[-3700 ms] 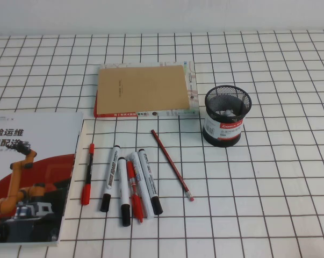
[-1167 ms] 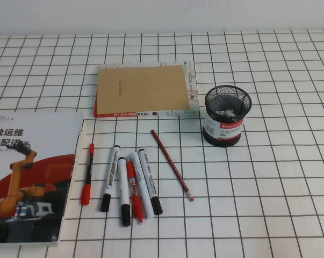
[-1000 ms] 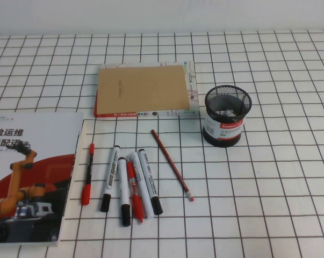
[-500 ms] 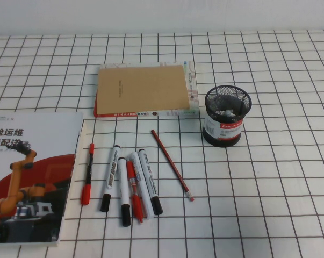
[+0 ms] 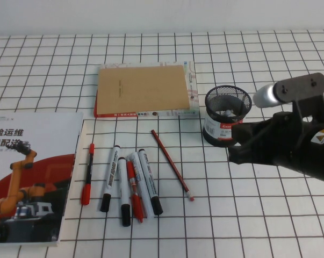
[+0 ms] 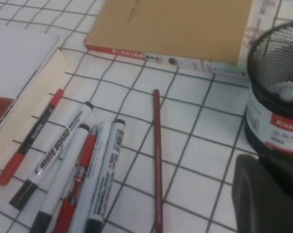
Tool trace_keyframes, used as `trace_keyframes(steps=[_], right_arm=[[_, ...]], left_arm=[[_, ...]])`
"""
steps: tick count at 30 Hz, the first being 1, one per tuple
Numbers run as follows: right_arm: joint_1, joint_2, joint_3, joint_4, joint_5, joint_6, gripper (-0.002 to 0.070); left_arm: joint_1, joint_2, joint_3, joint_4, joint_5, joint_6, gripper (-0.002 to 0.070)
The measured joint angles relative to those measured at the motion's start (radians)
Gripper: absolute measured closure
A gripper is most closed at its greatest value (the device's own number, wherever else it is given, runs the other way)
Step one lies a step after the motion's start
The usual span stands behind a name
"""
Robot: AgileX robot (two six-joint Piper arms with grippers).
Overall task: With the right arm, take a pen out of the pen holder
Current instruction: 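Take a marker out of the pen holder and lay it on the table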
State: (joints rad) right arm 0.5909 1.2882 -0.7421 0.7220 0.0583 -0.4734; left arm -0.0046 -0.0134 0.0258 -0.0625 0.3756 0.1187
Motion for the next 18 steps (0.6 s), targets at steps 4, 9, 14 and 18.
trace_keyframes(steps=[4, 9, 14, 18], right_arm=[[0.055, 0.017, 0.021, -0.029, -0.132, 0.000, 0.0668], [0.101, 0.017, 0.190, -0.070, -0.499, 0.098, 0.0514], [0.112, 0.017, 0.368, -0.281, -0.837, 0.321, 0.0332], [0.112, 0.039, 0.414, -0.386, -0.988, 0.382, 0.0288]], left_arm=[[0.000, 0.000, 0.000, 0.000, 0.000, 0.000, 0.0679], [0.000, 0.000, 0.000, 0.000, 0.000, 0.000, 0.0679], [0.000, 0.000, 0.000, 0.000, 0.000, 0.000, 0.0679], [0.000, 0.000, 0.000, 0.000, 0.000, 0.000, 0.0679]])
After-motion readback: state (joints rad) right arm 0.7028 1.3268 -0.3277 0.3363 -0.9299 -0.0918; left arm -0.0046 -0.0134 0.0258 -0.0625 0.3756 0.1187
